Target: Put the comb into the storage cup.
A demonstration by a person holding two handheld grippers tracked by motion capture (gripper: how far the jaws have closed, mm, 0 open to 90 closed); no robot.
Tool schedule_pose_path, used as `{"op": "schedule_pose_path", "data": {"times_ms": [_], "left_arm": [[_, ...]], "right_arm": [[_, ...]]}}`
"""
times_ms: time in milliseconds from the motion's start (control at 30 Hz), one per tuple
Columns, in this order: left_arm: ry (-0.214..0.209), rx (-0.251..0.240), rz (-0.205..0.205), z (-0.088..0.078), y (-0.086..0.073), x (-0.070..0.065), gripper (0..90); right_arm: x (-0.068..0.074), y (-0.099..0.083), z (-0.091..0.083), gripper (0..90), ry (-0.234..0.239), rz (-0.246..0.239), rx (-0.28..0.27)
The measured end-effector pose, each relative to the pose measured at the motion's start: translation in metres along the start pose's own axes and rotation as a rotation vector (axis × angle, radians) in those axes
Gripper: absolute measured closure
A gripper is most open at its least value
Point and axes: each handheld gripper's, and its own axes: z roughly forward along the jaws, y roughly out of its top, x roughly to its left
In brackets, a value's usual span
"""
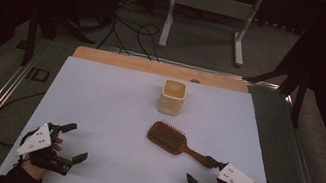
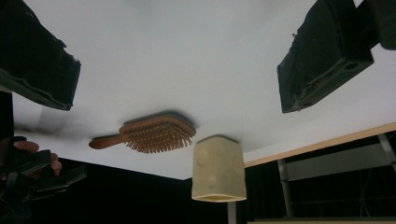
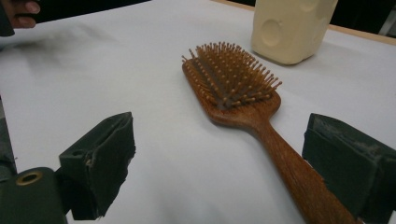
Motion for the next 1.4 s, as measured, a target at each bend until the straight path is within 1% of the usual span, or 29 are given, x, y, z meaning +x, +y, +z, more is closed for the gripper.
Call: {"op": "schedule_pose_path", "data": {"times_ms": [100,167,367,400,633,767,867,1033,1067,1100,1133,1233,1300,1367,1400], "left_arm": [[-0.003,-0.002,-0.003,0.0,0.0,0.0,0.0],[-0.003,-0.003,0.0,0.0,0.0,0.0,0.0],[-0.004,0.001,-0.002,0.0,0.0,0.0,0.0],[-0.006,0.006,-0.001,0.001,-0.001,0.0,0.0],[-0.006,0.004,0.0,0.0,-0.001,0.0,0.0],[-0.005,0.004,-0.006,0.001,-0.001,0.001,0.0],[-0.005,0.003,-0.002,0.001,-0.001,0.0,0.0],[-0.003,0.005,-0.004,0.001,-0.001,0.0,0.0],[-0.003,0.008,-0.001,0.002,-0.001,0.0,0.0],[-0.003,0.008,-0.001,0.002,-0.001,0.0,0.0],[-0.004,0.008,0.001,0.002,-0.001,0.0,0.0],[-0.003,0.007,0.002,0.002,0.0,-0.001,0.0],[-0.001,0.007,0.006,0.002,0.0,-0.001,0.0],[-0.003,0.007,0.005,0.001,0.0,-0.001,0.0],[-0.001,0.008,0.007,0.002,0.0,-0.001,0.0]], "right_arm": [[0.0,0.0,-0.002,9.1,0.0,-0.004,-0.012],[0.0,0.001,-0.003,9.1,0.014,0.0,-0.016],[0.002,0.002,-0.002,9.1,0.035,-0.01,0.009],[0.003,0.003,-0.001,9.1,0.051,-0.007,0.022],[0.005,0.006,-0.002,9.2,0.06,-0.007,0.024],[0.007,0.009,-0.003,9.2,0.07,-0.025,0.029],[0.009,0.011,-0.004,9.1,0.063,-0.023,0.027],[0.01,0.016,-0.006,9.1,0.069,-0.022,0.023],[0.011,0.02,-0.009,9.2,0.071,-0.018,0.019],[0.011,0.02,-0.009,9.2,0.071,-0.018,0.019],[0.012,0.025,-0.011,9.2,0.068,-0.019,0.015],[0.011,0.029,-0.014,9.2,0.065,-0.023,0.013],[0.011,0.035,-0.018,9.2,0.05,-0.034,0.016],[0.01,0.038,-0.02,9.2,0.051,-0.032,0.01],[0.01,0.041,-0.022,9.2,0.045,-0.039,0.01]]}}
